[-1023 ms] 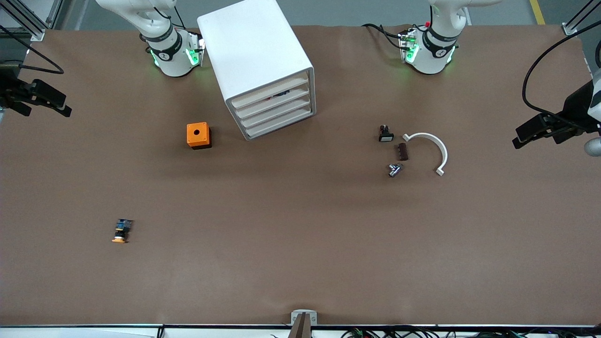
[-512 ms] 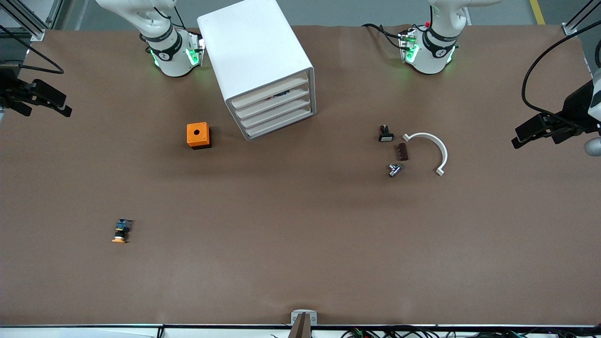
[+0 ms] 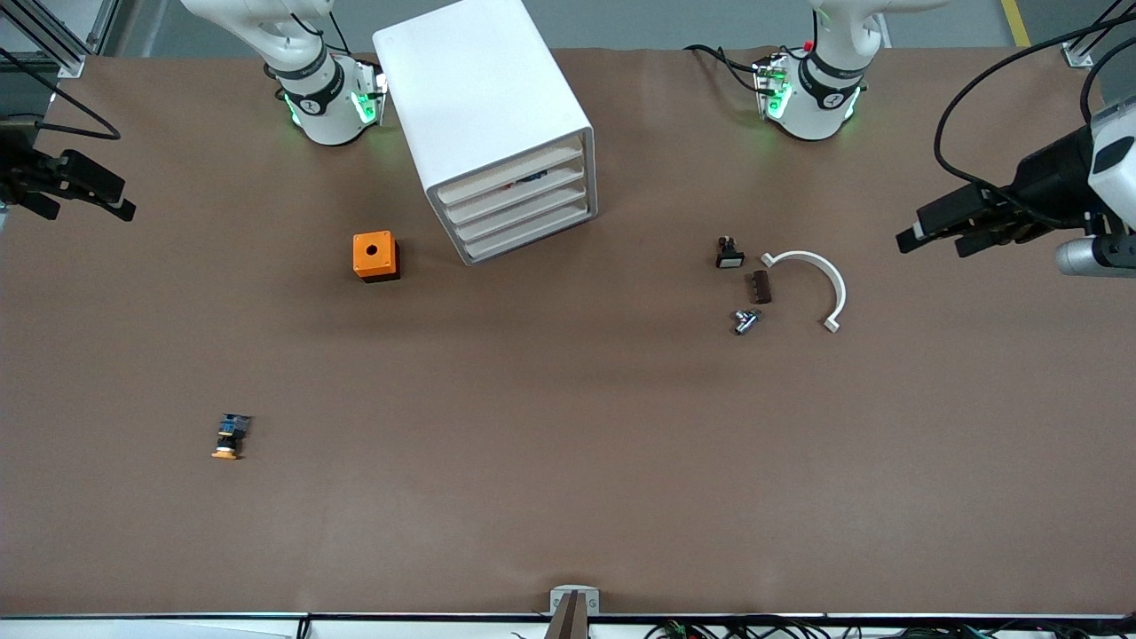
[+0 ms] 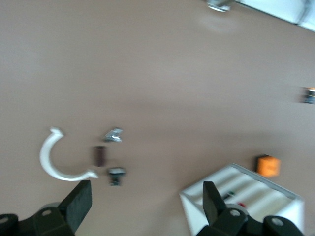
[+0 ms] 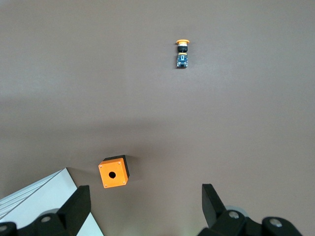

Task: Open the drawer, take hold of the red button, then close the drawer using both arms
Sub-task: 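Move the left gripper toward the white cabinet's drawer front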

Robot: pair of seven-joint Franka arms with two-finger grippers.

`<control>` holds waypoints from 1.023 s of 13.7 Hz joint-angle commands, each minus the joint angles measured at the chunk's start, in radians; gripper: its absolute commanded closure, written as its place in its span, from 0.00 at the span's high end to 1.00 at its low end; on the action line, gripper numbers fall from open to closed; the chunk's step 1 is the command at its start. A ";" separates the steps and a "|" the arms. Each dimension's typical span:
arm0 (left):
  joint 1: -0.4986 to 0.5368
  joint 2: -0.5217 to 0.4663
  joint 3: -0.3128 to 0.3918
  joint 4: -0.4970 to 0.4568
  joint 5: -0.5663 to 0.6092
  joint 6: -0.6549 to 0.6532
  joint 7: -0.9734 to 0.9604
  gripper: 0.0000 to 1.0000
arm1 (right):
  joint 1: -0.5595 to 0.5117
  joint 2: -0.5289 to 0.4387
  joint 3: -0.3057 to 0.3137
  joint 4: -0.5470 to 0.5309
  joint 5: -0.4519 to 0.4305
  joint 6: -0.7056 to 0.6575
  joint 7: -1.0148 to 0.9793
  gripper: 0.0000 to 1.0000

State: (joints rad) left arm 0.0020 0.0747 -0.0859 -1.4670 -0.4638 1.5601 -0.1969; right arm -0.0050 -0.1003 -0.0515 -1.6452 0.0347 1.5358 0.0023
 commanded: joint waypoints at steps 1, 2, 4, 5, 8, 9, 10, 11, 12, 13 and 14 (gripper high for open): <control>-0.008 0.016 -0.035 0.007 -0.131 -0.015 -0.086 0.99 | 0.000 -0.024 -0.001 -0.022 0.011 0.000 0.015 1.00; -0.010 0.040 -0.053 0.007 -0.189 -0.015 -0.149 0.99 | 0.000 -0.024 -0.001 -0.022 0.010 0.000 0.015 1.00; -0.023 0.078 -0.095 0.007 -0.255 -0.014 -0.252 0.99 | 0.000 -0.024 -0.001 -0.022 0.010 -0.002 0.015 1.00; -0.046 0.105 -0.125 0.008 -0.254 -0.008 -0.298 0.99 | 0.000 -0.024 -0.001 -0.022 0.010 0.000 0.015 1.00; -0.164 0.193 -0.135 0.039 -0.259 0.043 -0.485 0.99 | 0.000 -0.024 -0.001 -0.021 0.010 0.000 0.015 1.00; -0.200 0.230 -0.135 0.060 -0.259 0.055 -0.559 0.99 | 0.000 -0.024 -0.001 -0.021 0.010 0.000 0.015 1.00; -0.230 0.272 -0.136 0.083 -0.259 0.070 -0.622 0.99 | 0.002 -0.024 0.001 -0.021 0.010 0.000 0.015 1.00; -0.256 0.305 -0.135 0.094 -0.259 0.090 -0.682 0.99 | 0.002 -0.024 0.001 -0.021 0.010 0.000 0.015 1.00; -0.281 0.332 -0.135 0.097 -0.259 0.122 -0.744 0.99 | 0.002 -0.024 -0.001 -0.021 0.010 0.000 0.016 1.00; -0.306 0.353 -0.135 0.097 -0.259 0.152 -0.818 0.99 | 0.002 -0.024 0.001 -0.021 0.010 0.000 0.015 1.00; -0.324 0.375 -0.135 0.099 -0.259 0.179 -0.901 0.99 | 0.002 -0.024 -0.001 -0.021 0.010 -0.002 0.015 1.00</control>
State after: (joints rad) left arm -0.2948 0.3966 -0.2234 -1.4129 -0.7070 1.7125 -0.9741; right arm -0.0050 -0.1003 -0.0512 -1.6460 0.0348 1.5355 0.0023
